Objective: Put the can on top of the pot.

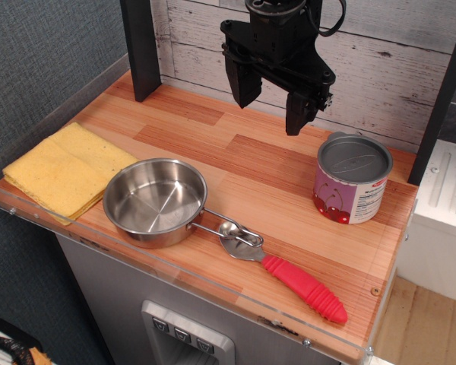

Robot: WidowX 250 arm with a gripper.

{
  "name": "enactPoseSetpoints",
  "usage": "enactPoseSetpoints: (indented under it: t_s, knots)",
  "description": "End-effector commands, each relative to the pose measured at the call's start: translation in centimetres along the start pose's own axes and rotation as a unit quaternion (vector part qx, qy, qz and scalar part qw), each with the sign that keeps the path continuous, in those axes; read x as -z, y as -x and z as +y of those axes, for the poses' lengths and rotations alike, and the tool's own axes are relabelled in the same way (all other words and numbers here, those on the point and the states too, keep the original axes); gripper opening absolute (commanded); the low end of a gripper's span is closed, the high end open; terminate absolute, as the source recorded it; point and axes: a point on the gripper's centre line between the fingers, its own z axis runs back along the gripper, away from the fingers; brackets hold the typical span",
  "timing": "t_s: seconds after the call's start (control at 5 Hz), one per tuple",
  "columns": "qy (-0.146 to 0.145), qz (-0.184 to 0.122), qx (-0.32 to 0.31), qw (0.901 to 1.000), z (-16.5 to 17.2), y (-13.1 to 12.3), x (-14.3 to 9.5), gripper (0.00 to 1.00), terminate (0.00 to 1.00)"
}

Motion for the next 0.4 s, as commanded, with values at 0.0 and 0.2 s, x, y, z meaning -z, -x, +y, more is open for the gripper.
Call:
enactPoseSetpoints:
  t_s: [0.0, 0.2]
  knots:
    - [0.0, 0.0, 0.0, 1.0, 0.0, 0.0, 0.0, 1.0, 0.0]
    - [-0.011, 0.017, -0.085, 0.9961, -2.0, 0.4, -0.2, 1.0, 0.0]
